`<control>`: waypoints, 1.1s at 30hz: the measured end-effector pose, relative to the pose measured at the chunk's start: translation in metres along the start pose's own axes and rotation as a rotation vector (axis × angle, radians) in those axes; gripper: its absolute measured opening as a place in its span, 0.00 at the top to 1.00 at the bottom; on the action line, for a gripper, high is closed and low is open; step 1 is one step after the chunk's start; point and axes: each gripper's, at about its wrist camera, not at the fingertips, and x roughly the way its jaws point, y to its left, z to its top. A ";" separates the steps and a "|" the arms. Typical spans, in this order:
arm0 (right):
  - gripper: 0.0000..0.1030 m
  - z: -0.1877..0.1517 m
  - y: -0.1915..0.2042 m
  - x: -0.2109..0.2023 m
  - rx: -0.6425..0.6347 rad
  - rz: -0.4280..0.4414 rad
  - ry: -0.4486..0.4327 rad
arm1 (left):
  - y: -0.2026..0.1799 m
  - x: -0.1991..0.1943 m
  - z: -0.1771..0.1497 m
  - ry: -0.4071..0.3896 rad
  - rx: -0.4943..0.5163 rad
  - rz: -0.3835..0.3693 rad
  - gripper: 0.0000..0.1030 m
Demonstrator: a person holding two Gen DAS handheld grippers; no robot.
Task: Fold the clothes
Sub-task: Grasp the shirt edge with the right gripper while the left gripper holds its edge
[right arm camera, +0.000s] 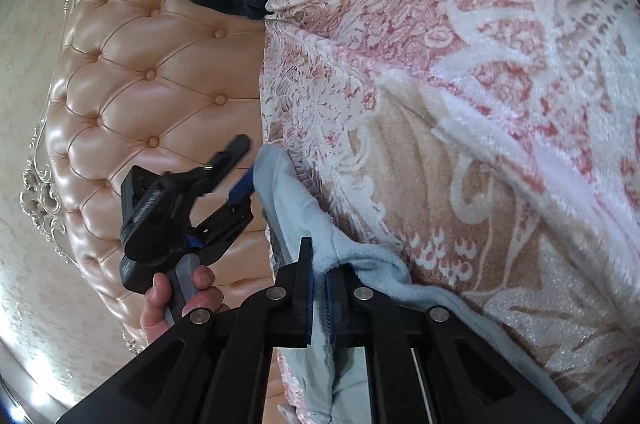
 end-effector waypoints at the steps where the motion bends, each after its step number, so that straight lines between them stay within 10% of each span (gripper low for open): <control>1: 0.96 0.000 0.000 0.000 -0.001 -0.002 -0.001 | -0.002 0.001 -0.001 0.014 0.013 -0.005 0.54; 5: 0.96 0.000 -0.005 -0.001 0.008 -0.002 -0.006 | -0.015 0.019 -0.003 0.100 0.086 0.062 0.55; 7: 0.96 -0.001 -0.002 0.001 0.006 -0.005 -0.010 | -0.020 0.027 -0.002 0.118 0.128 0.105 1.00; 21: 0.96 -0.010 0.008 -0.006 -0.087 -0.111 -0.071 | -0.013 0.034 0.001 0.060 0.087 0.115 0.98; 24: 0.94 -0.013 0.009 -0.008 -0.093 -0.128 -0.075 | -0.010 0.026 0.001 0.048 0.046 0.108 0.88; 27: 0.91 -0.015 0.022 -0.008 -0.111 -0.148 -0.080 | -0.011 0.002 -0.001 -0.019 0.004 0.082 0.38; 30: 0.89 -0.024 0.026 -0.027 -0.137 -0.149 -0.070 | -0.015 -0.057 -0.024 -0.165 -0.004 0.099 0.36; 33: 0.60 -0.037 0.023 -0.052 -0.139 -0.122 -0.059 | -0.020 -0.123 -0.050 -0.327 -0.003 0.126 0.36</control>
